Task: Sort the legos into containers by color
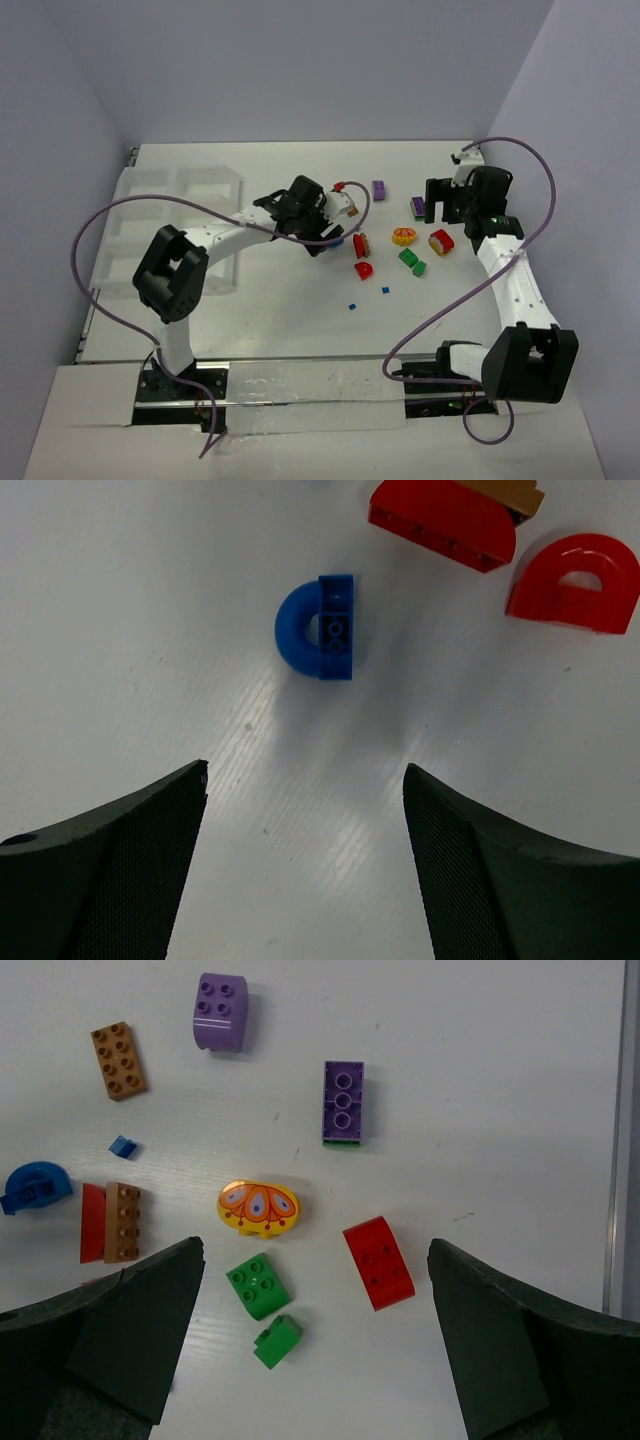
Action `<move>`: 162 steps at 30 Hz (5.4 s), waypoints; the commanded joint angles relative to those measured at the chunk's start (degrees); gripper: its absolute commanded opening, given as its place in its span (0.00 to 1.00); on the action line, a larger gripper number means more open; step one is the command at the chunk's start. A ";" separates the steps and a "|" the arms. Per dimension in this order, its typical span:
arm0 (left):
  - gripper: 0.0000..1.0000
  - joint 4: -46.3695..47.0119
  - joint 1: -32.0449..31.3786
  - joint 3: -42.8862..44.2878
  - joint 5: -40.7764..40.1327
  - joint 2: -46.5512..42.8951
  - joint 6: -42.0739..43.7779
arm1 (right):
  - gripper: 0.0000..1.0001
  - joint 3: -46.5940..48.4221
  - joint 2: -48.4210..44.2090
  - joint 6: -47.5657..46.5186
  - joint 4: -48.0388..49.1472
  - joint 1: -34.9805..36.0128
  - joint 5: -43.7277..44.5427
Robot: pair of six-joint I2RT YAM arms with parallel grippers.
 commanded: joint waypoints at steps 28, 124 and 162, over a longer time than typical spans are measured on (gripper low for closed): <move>0.55 -1.34 -5.59 17.84 -2.14 17.34 -1.39 | 1.00 -0.80 5.36 1.07 1.68 -1.46 -3.36; 0.45 0.30 53.89 21.61 9.22 2.28 -12.21 | 0.99 13.97 20.83 -0.32 -4.09 18.06 5.58; 0.45 10.37 42.90 0.77 2.25 -15.09 -15.20 | 0.51 31.25 52.11 25.24 -12.95 28.15 14.53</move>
